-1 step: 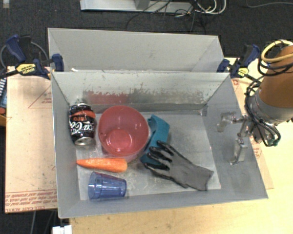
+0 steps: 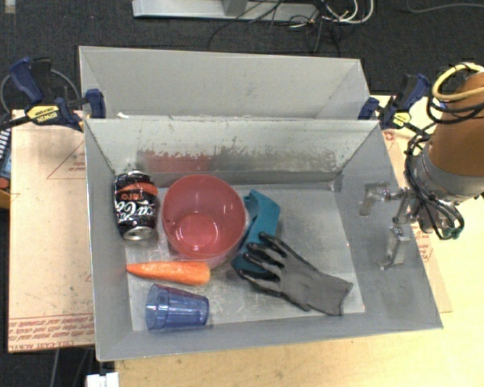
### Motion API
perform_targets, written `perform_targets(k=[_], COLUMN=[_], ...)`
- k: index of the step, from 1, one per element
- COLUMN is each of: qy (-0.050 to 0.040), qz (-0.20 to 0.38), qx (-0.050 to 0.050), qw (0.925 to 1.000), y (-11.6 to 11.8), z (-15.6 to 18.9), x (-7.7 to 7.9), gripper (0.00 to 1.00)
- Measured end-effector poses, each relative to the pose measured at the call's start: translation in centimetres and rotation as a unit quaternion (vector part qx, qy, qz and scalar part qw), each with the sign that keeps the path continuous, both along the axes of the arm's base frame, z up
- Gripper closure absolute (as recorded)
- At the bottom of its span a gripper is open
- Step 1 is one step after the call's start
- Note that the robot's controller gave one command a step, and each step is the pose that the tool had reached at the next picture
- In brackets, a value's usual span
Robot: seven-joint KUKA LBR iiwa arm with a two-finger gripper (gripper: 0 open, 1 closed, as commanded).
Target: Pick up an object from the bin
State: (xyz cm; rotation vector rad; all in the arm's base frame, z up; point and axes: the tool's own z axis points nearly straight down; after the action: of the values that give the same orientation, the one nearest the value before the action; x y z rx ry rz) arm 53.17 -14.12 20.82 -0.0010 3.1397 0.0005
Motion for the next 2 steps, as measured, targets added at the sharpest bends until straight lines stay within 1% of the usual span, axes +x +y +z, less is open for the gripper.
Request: perform_targets(k=[1, 2], qy=[0.0013, -0.0037], qz=[-0.088, -0.108], qx=[0.001, 0.001], qw=[0.9961, 0.9942], y=[6.9, 6.9], z=[-12.0, -5.7], x=[0.5, 0.7], gripper=[0.00, 0.00])
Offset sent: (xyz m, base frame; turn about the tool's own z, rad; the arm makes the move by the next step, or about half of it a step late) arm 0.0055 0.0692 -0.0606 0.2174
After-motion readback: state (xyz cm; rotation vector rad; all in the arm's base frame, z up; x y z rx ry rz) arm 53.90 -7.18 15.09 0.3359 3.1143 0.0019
